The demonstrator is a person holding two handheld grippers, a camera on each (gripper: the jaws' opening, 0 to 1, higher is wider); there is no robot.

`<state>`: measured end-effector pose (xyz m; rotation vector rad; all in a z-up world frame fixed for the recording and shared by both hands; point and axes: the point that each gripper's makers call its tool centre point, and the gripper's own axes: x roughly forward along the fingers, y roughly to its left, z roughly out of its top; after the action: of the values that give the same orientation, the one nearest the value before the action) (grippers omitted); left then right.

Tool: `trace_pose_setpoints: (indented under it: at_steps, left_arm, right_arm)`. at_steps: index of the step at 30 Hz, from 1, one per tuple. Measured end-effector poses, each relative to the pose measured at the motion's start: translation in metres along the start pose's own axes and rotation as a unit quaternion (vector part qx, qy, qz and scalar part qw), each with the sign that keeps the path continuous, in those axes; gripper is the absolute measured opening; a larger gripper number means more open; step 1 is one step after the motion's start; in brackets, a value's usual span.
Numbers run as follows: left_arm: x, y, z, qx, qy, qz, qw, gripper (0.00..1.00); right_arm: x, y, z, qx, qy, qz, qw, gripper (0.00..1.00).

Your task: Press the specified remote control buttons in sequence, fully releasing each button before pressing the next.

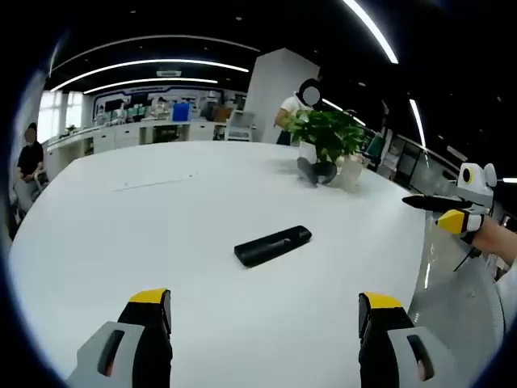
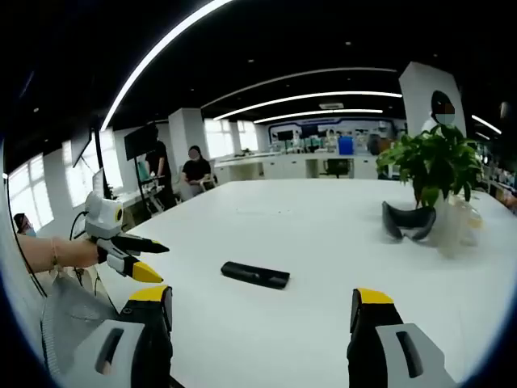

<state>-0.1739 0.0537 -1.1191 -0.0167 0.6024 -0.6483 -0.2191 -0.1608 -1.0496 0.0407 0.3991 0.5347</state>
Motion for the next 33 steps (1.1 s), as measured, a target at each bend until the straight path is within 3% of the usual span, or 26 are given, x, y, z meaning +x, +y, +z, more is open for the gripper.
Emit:
trace_pose_setpoints:
  at_steps: [11, 20, 26, 33]
  left_arm:
    - [0.048, -0.009, 0.003, 0.068, 0.060, -0.053, 0.9945, 1.00]
    - [0.079, -0.017, 0.006, 0.132, 0.120, -0.096, 0.9793, 1.00]
    - [0.098, -0.023, 0.002, 0.194, 0.164, -0.120, 0.9597, 1.00]
    - [0.118, -0.030, 0.004, 0.206, 0.180, -0.142, 0.9514, 1.00]
  right_arm:
    - [-0.004, -0.004, -0.005, 0.006, 0.004, -0.002, 1.0000, 0.90]
    - [-0.010, -0.012, -0.012, 0.017, 0.006, -0.013, 0.9998, 0.88]
    - [-0.012, -0.017, -0.013, 0.021, 0.007, -0.019, 0.9996, 0.88]
    - [-0.011, -0.020, -0.011, 0.021, 0.006, -0.021, 0.9995, 0.87]
